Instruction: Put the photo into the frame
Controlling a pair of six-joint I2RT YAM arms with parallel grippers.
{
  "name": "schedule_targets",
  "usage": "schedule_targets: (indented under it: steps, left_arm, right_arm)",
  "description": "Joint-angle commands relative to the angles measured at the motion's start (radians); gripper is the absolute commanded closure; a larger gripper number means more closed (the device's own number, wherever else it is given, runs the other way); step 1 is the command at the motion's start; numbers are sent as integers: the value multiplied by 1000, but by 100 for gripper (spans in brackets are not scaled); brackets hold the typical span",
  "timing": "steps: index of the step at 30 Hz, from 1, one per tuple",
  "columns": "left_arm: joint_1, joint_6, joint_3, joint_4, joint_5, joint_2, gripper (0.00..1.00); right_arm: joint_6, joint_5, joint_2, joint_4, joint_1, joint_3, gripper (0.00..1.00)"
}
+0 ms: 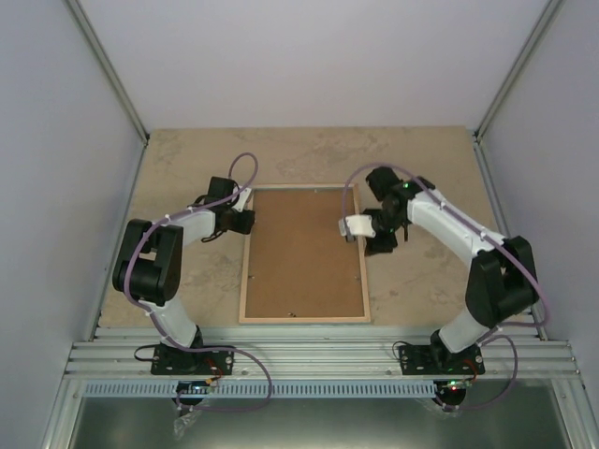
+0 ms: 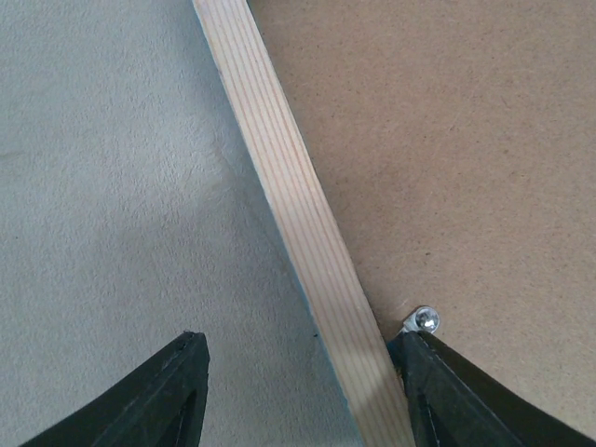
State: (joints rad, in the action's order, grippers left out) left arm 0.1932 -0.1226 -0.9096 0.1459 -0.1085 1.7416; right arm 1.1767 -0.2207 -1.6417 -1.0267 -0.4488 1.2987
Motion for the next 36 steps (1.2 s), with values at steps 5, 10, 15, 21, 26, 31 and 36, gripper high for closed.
schedule_targets:
  steps: [5,10,15,21,26,31,36]
  left_arm:
    - [-5,-18,40,95,84,25,41]
    - [-5,-19,43,93,84,23,41]
    - [-5,-22,42,93,87,27,42]
    - [-5,-31,52,87,103,23,43]
    - [-5,-38,42,89,131,35,45]
    - [-5,-42,38,87,147,36,46]
    - [-5,-45,37,91,155,36,47]
  right_arm:
    - [-201,-76,72,54,-133,-211,52]
    - [-272,-34,71,135,-206,-280,58]
    - [-302,27,29,187,-240,-328,63]
    - [-315,147,-7,234,-256,-353,70]
    - [-311,241,-21,237,-295,-382,78]
    - [-304,331,-20,266,-329,-420,87]
    - [-333,369,-44,253,-333,-397,98]
